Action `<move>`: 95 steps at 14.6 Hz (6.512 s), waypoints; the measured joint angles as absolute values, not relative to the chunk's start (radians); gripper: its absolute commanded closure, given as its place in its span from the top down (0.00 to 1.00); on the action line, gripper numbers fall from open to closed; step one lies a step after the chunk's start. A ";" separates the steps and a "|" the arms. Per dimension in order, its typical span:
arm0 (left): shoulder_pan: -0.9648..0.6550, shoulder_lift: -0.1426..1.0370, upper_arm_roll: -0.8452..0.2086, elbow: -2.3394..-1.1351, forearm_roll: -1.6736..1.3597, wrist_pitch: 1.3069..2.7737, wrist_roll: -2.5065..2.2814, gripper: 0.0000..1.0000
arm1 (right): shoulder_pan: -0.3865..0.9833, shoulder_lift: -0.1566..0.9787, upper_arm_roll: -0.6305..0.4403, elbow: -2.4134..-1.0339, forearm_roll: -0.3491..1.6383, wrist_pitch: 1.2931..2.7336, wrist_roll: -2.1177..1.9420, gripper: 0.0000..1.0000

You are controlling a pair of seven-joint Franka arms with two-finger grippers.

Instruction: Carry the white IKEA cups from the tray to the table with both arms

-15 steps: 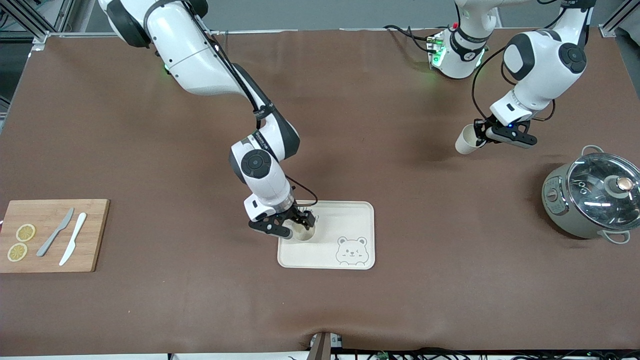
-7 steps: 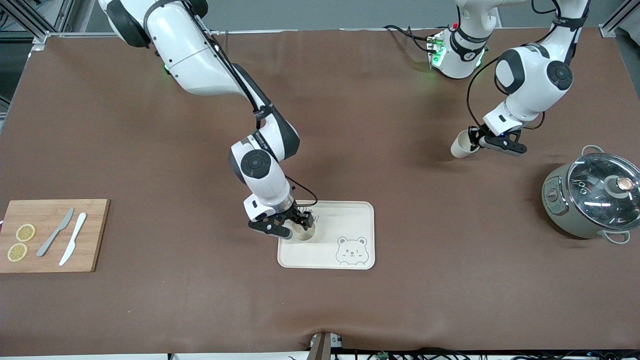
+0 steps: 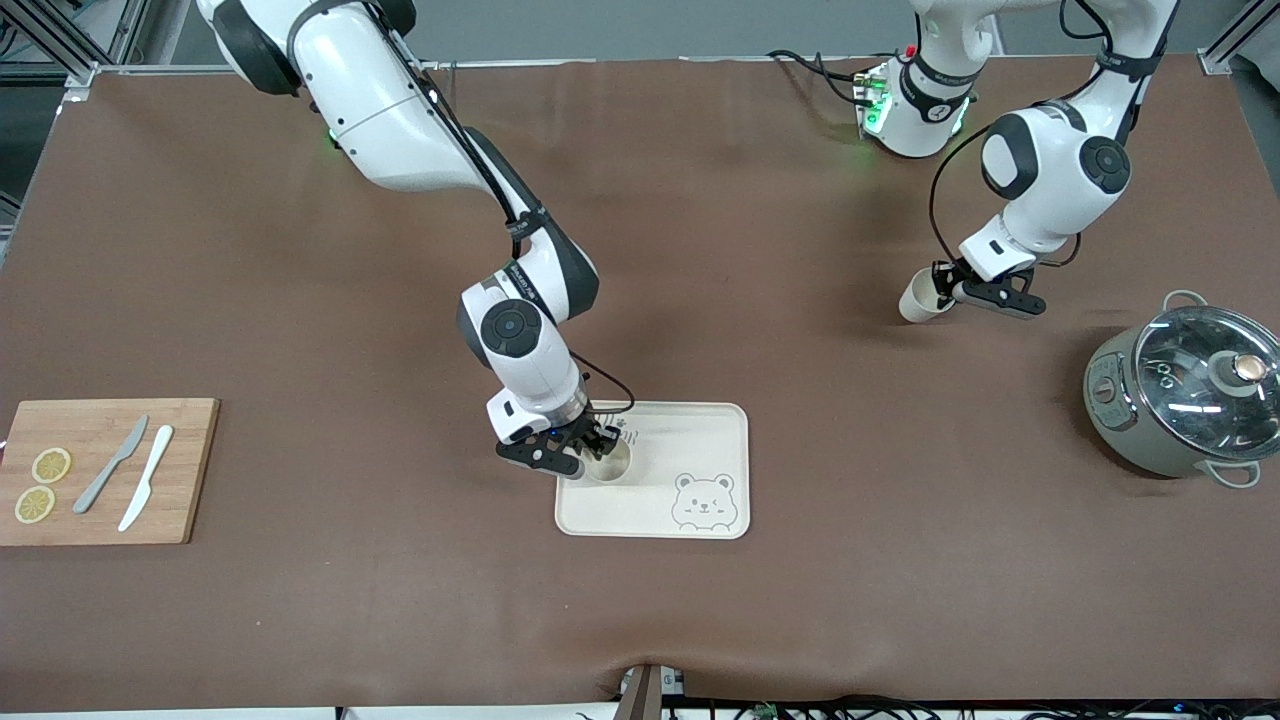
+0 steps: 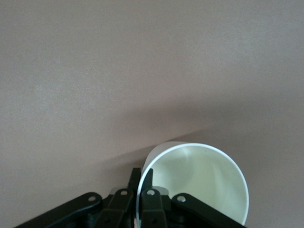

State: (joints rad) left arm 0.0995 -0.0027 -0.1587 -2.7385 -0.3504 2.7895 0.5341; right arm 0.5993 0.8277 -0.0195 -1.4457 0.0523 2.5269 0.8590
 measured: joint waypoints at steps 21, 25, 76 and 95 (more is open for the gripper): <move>0.099 0.037 -0.162 -2.733 -0.350 2.860 0.572 1.00 | 0.576 0.735 -0.035 -1.408 0.052 2.356 0.794 0.00; 0.104 -0.007 -0.161 -2.727 -0.351 2.789 0.572 1.00 | 0.535 0.634 -0.036 -1.473 0.053 2.295 0.697 0.00; -0.168 0.197 -0.052 -1.514 0.011 1.756 -0.023 1.00 | 0.042 0.377 -0.076 -1.841 0.249 2.150 -0.478 1.00; -0.122 0.226 -0.049 -1.469 -0.003 1.750 -0.023 1.00 | 0.086 0.334 -0.107 -1.359 0.041 1.696 0.110 1.00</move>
